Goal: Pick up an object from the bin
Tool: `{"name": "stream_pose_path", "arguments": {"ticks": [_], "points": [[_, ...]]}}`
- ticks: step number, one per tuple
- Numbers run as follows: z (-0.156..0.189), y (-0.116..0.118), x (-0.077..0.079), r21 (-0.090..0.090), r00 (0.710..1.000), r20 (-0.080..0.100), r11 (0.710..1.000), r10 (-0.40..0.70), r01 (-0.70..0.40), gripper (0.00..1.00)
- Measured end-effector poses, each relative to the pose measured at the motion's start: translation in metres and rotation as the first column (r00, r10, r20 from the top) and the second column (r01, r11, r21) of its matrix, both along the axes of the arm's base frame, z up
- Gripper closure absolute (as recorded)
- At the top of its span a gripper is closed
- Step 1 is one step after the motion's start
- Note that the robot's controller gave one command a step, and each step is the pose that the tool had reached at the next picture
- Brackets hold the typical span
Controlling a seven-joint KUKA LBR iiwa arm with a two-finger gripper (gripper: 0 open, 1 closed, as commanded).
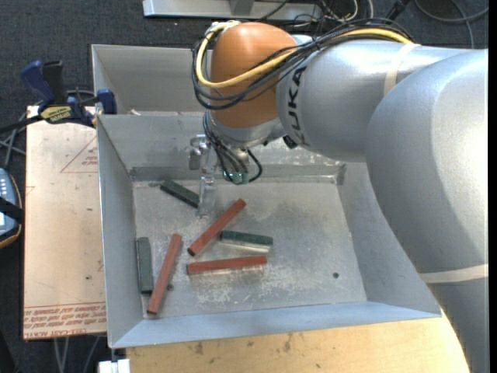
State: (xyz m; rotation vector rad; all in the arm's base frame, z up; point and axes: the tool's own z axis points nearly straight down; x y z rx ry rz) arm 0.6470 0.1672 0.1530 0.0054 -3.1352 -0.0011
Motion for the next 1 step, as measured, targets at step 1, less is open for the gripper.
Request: {"name": "stream_pose_path", "arguments": {"ticks": [1], "points": [[0.0055, -0.0007, 0.0019, 0.001, 1.000, 0.008, 1.000, -0.003, 0.003, 0.00]]}}
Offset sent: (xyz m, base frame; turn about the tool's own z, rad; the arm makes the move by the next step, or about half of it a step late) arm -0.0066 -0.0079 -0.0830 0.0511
